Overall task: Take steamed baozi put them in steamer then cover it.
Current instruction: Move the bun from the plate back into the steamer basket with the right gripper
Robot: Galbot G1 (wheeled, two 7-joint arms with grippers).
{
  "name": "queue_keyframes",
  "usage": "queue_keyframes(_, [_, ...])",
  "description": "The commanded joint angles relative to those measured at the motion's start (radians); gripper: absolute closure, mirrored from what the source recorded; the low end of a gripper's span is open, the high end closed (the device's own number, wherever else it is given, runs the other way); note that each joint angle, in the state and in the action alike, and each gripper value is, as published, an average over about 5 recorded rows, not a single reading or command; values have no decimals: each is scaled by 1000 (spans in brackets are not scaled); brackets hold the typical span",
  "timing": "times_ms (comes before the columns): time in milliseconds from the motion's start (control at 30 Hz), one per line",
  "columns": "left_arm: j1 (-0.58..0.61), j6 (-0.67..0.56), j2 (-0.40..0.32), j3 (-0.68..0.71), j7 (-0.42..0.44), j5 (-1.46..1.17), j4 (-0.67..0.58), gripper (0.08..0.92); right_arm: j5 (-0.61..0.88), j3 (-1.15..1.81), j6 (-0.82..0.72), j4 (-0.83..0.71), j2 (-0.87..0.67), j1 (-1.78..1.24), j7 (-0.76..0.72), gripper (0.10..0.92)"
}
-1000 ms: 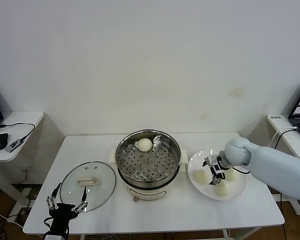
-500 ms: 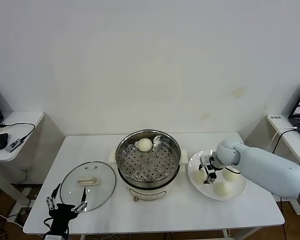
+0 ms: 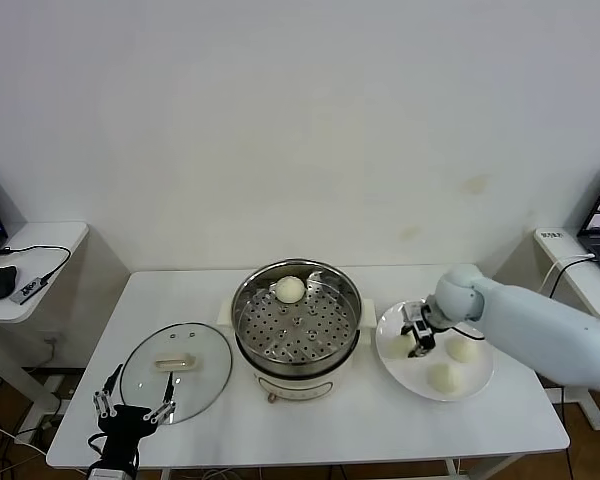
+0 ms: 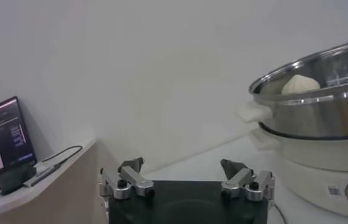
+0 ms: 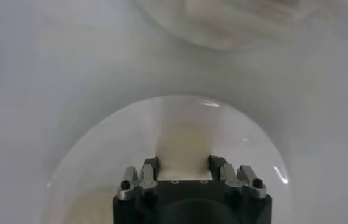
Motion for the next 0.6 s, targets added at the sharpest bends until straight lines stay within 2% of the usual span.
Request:
queue_keyframes(33, [-2, 1, 1, 1, 1, -2, -1, 177, 89, -57, -8, 49, -43, 179, -18, 483])
queue_keyframes(267, [-15, 0, 4, 5, -2, -17, -3, 177, 211, -174, -36, 95, -33, 457, -27, 474])
queue_keyframes(600, [-21, 2, 15, -4, -1, -25, 7, 177, 466, -292, -131, 135, 173, 672, 23, 472])
